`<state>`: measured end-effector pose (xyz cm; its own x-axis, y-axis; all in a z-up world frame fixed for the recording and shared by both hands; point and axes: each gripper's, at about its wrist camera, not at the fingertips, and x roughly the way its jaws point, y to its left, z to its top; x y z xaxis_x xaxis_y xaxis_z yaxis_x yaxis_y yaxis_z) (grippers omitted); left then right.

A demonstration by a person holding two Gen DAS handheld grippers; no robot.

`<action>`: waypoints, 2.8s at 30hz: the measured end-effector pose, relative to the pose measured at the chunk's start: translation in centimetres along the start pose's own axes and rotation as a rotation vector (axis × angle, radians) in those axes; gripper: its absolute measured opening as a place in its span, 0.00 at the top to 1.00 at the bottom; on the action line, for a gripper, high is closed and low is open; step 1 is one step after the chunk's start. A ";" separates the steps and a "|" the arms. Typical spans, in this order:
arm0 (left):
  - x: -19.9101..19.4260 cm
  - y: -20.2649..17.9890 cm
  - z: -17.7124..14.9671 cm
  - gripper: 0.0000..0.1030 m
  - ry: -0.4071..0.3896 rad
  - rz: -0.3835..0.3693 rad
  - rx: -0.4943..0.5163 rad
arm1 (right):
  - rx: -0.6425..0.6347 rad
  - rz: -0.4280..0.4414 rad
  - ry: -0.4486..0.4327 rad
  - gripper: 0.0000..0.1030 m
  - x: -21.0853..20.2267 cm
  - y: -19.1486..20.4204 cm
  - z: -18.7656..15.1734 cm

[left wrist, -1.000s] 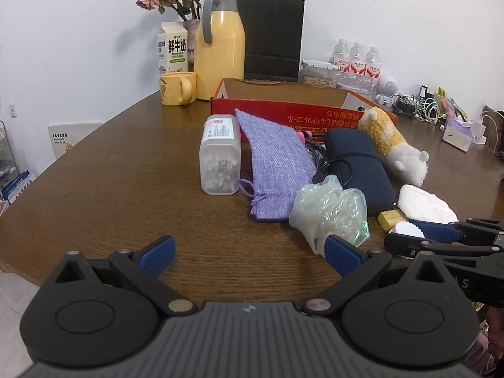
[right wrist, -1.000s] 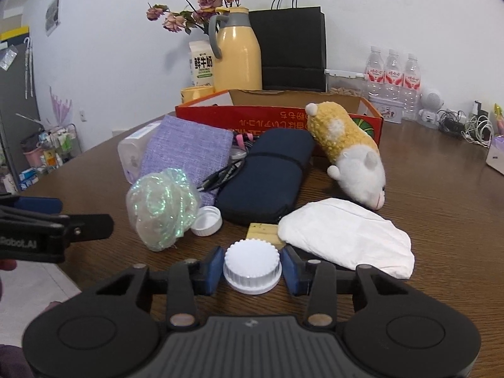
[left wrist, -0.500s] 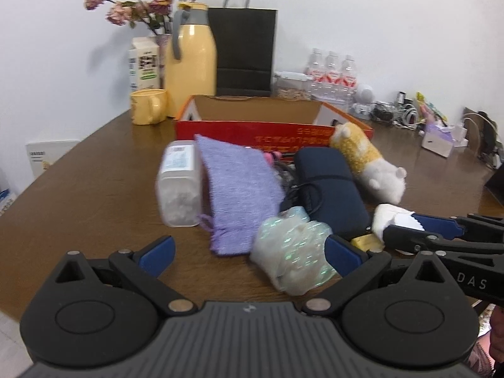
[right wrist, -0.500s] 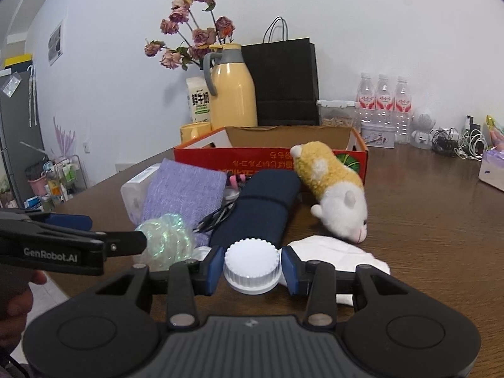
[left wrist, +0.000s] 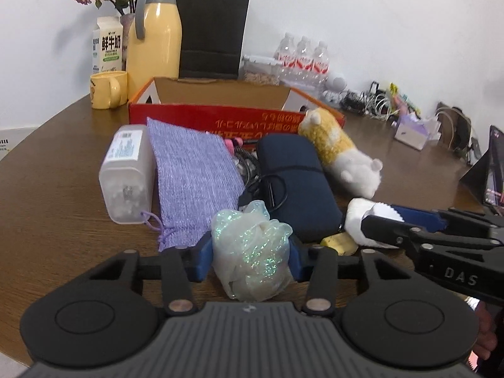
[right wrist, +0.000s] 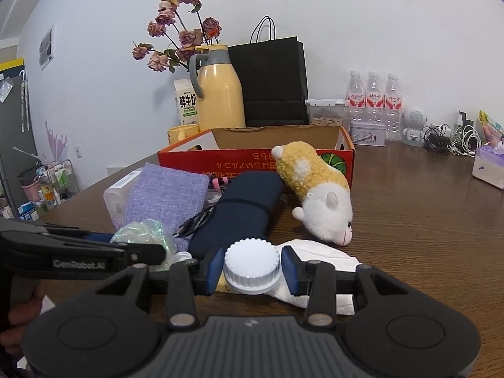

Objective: Organize objects
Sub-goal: 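Grasp the iridescent plastic bag with the left tool while the right tool grasps the white bottle cap, then carry the bag and cap into the cardboard box and open both tools, then move both tools back over the items on the table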

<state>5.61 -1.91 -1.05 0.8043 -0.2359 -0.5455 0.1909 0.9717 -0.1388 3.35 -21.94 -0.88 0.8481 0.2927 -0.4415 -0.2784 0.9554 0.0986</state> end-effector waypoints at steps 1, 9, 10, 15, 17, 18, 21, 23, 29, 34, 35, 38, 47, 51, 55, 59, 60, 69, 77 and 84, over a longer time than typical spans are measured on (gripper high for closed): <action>-0.2 0.0 0.1 0.55 -0.008 0.000 0.002 | -0.002 0.001 -0.002 0.62 0.0 0.0 0.1; -1.8 0.3 3.2 0.55 -0.140 0.012 0.022 | -0.030 0.001 -0.065 0.62 0.1 -0.2 2.2; -1.8 0.3 3.9 0.55 -0.161 0.020 0.023 | -0.036 -0.001 -0.078 0.62 0.2 -0.2 2.7; -1.0 0.1 7.9 0.55 -0.260 0.059 0.022 | -0.075 -0.018 -0.158 0.62 1.3 -0.3 6.1; 0.0 0.1 9.6 0.55 -0.276 0.084 0.013 | -0.090 -0.028 -0.193 0.62 2.2 -0.3 7.9; 0.7 0.2 10.5 0.55 -0.278 0.095 0.004 | -0.094 -0.030 -0.206 0.62 2.6 -0.4 8.8; 2.6 0.3 12.8 0.55 -0.298 0.124 -0.020 | -0.112 -0.026 -0.229 0.62 4.3 -0.5 11.5; 3.9 0.4 14.1 0.55 -0.302 0.139 -0.027 | -0.120 -0.024 -0.243 0.62 5.5 -0.6 13.0; 8.8 0.9 17.2 0.55 -0.283 0.215 -0.067 | -0.103 -0.066 -0.209 0.62 11.1 -1.5 16.6; 12.8 1.7 17.1 0.55 -0.244 0.291 -0.120 | -0.020 -0.124 -0.143 0.62 16.6 -3.5 16.7; 13.4 1.6 16.7 0.55 -0.234 0.300 -0.098 | -0.019 -0.135 -0.118 0.62 17.5 -3.7 16.2; 13.7 1.6 16.2 0.55 -0.229 0.290 -0.077 | -0.030 -0.132 -0.042 0.62 19.2 -4.0 15.1; 13.5 0.7 15.4 0.00 -0.276 0.326 -0.037 | -0.023 -0.142 -0.003 0.48 19.5 -3.9 14.3; 12.7 0.5 15.2 0.00 -0.332 0.334 -0.053 | -0.015 -0.169 -0.038 0.06 18.9 -4.0 14.4; 12.8 0.7 15.4 0.00 -0.326 0.342 -0.065 | -0.001 -0.180 -0.044 0.00 18.5 -4.2 14.5; 12.7 0.8 15.4 0.00 -0.326 0.343 -0.068 | 0.003 -0.185 -0.043 0.00 18.4 -4.3 14.5; 12.7 0.8 15.3 0.00 -0.325 0.343 -0.068 | 0.003 -0.186 -0.045 0.00 18.3 -4.2 14.5; 12.3 0.5 15.0 0.00 -0.336 0.328 -0.064 | -0.001 -0.184 -0.052 0.00 17.9 -4.0 14.4; 8.9 0.2 15.4 0.00 -0.392 0.284 -0.074 | -0.025 -0.182 -0.106 0.00 15.5 -3.2 14.9; 3.3 0.4 14.2 0.00 -0.408 0.249 -0.011 | -0.060 -0.160 -0.130 0.00 10.0 -2.6 14.0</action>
<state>16.35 -2.16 8.87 0.9804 0.0284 -0.1949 -0.0399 0.9977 -0.0553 18.82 -20.93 6.90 0.9334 0.1441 -0.3285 -0.1588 0.9871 -0.0181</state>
